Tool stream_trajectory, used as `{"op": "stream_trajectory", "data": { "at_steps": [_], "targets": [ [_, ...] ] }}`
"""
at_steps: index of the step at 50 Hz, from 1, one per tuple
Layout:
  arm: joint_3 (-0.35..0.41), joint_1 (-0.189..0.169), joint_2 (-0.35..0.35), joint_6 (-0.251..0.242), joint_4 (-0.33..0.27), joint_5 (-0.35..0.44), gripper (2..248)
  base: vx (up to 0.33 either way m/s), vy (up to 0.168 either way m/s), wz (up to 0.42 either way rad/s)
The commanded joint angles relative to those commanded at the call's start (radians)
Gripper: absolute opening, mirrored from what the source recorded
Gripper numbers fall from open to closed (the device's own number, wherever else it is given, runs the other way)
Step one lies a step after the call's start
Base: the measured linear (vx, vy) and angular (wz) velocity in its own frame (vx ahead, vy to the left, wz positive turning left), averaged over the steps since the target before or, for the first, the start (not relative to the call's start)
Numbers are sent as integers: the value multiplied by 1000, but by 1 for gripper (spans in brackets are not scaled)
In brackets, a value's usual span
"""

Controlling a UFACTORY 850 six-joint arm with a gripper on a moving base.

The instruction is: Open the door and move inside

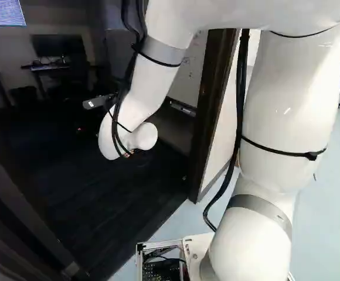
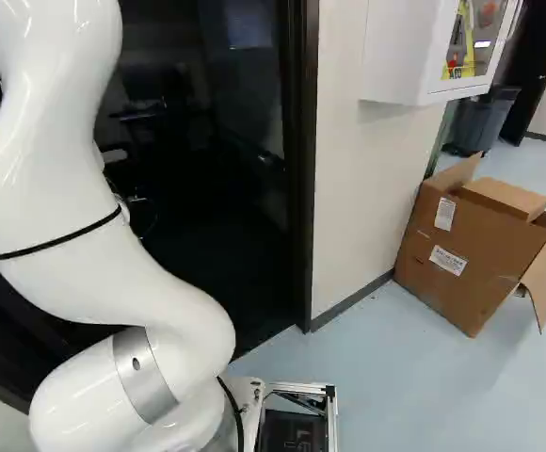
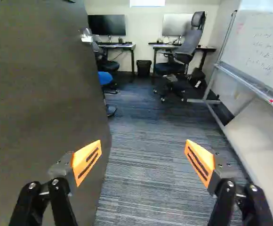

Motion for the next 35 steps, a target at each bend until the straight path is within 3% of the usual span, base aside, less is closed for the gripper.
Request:
{"op": "stream_trajectory", "data": {
  "at_steps": [35],
  "targets": [
    [129,-84,121,0,0,0,247,0,0,0]
  ]
}}
